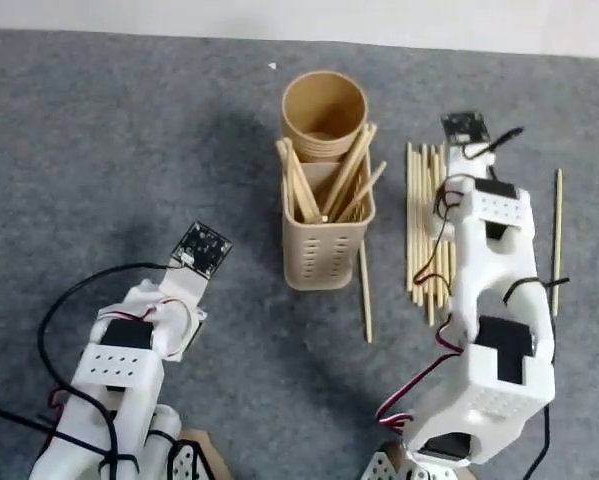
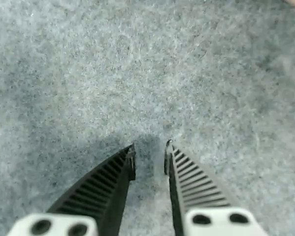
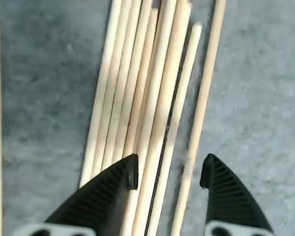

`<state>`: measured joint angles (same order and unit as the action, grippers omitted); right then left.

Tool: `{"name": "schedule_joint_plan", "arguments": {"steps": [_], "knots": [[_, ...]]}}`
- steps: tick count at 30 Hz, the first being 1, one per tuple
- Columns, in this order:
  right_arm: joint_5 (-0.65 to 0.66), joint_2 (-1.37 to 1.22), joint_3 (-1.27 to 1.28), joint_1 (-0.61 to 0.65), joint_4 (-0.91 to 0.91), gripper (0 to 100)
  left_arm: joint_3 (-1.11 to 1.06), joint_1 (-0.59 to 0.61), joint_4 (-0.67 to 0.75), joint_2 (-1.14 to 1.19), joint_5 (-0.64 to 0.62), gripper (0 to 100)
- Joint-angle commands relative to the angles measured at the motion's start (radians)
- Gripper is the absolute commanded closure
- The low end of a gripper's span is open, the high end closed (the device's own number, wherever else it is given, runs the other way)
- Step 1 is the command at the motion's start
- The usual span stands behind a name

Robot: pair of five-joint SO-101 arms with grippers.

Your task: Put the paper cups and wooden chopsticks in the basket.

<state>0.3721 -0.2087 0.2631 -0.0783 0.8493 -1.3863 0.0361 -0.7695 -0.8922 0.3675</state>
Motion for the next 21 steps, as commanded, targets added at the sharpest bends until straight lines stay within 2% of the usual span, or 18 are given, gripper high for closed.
{"name": "schedule_joint_plan", "arguments": {"steps": [1, 7, 16, 21], "knots": [[0.009, -0.013, 0.008, -0.002, -0.058, 78.3, 0.035, -0.015, 0.009, -0.007, 0.006, 87], [0.009, -0.090, 0.001, -0.074, -0.065, 78.3, 0.035, -0.015, 0.009, -0.007, 0.006, 87], [0.008, 0.097, -0.024, -0.110, -0.059, 78.3, 0.035, -0.015, 0.011, -0.007, 0.006, 87], [0.009, 0.111, -0.002, -0.116, -0.059, 78.3, 0.035, -0.015, 0.012, -0.007, 0.006, 87]]}}
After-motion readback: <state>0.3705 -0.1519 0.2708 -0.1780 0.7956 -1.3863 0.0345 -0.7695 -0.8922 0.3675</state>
